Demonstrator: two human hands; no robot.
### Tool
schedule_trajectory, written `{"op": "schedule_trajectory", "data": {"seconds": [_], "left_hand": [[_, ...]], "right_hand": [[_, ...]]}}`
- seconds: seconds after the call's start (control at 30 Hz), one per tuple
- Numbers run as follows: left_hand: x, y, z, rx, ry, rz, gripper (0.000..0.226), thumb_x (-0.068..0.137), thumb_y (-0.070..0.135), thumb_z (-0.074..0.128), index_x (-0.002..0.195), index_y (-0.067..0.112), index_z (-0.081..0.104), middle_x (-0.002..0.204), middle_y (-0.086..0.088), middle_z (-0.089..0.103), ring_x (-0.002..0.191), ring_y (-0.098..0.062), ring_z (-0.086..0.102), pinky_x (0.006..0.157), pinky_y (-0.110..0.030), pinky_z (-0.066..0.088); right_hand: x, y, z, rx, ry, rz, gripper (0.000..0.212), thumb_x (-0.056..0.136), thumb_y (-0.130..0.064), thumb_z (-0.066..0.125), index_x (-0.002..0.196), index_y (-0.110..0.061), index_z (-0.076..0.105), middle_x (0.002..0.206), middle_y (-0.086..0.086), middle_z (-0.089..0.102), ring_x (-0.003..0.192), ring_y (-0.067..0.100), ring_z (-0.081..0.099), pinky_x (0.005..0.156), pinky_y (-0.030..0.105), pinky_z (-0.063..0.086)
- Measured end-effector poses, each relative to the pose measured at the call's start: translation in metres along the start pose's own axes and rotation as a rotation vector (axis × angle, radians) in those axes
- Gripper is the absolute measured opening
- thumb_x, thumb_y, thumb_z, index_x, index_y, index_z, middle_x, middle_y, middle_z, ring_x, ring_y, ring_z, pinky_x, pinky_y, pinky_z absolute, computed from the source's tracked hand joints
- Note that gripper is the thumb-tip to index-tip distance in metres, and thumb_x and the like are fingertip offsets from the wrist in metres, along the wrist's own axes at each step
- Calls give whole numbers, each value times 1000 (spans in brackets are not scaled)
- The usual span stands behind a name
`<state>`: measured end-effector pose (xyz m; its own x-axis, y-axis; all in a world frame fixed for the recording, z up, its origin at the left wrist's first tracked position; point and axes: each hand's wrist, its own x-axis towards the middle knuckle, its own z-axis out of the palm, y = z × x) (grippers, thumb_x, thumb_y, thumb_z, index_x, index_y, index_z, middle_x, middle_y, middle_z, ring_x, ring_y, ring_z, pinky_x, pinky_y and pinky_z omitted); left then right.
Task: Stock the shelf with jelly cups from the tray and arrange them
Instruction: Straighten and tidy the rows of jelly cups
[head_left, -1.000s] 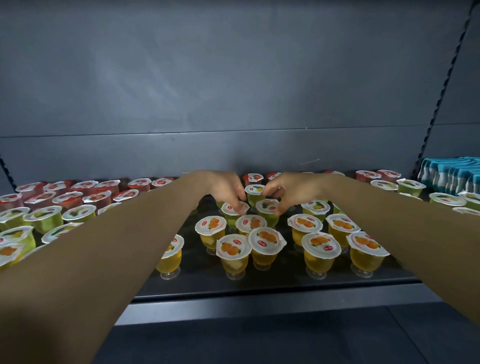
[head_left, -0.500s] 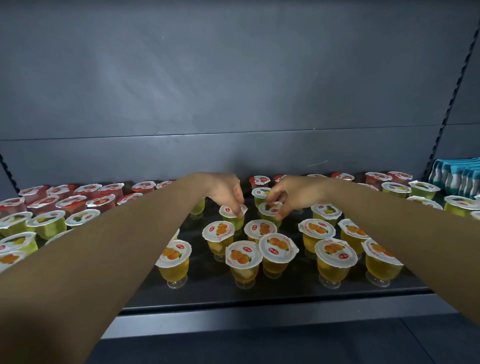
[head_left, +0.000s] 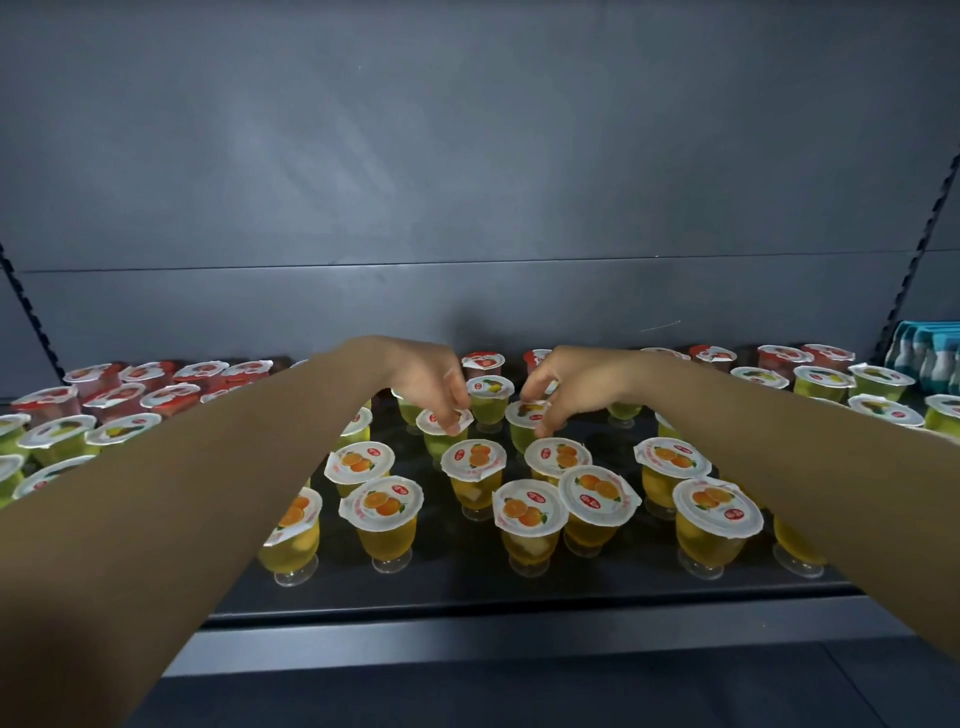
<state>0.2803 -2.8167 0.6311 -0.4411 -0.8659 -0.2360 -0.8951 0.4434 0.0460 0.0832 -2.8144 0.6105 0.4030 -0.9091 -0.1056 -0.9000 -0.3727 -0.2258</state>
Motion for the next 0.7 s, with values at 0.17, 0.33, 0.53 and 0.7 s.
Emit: {"op": "schedule_trajectory", "data": {"seconds": [0.17,0.33,0.53,0.7], "left_hand": [[-6,-15,2,-34,-9,-22,43,86,29,66,128,26,58,136,6,52,122,-18,47,100,-29,36],[-10,-23,3,-71,-6,-19,42,86,26,66,128,26,58,135,6,52,122,-18,48,96,-27,37],[-8,-23,3,-55,-15,-1,42,87,26,65,129,24,58,137,4,51,124,-20,47,99,-30,36],[-8,-16,-3,-13,-53,22,41,88,22,64,128,17,58,133,1,55,120,-19,50,97,-28,39]], "right_hand": [[10,-15,4,31,-4,-11,54,82,-25,73,132,-17,56,135,0,55,119,19,53,88,24,43],[14,-26,7,14,8,-30,51,82,-27,73,130,-18,58,133,0,56,115,18,56,89,25,46],[10,-28,6,38,-7,-17,52,83,-24,72,132,-18,55,135,-2,54,119,16,53,89,23,42],[5,-29,4,9,-20,-32,44,86,-24,69,128,-17,59,128,-1,59,109,14,56,87,22,46]]}}
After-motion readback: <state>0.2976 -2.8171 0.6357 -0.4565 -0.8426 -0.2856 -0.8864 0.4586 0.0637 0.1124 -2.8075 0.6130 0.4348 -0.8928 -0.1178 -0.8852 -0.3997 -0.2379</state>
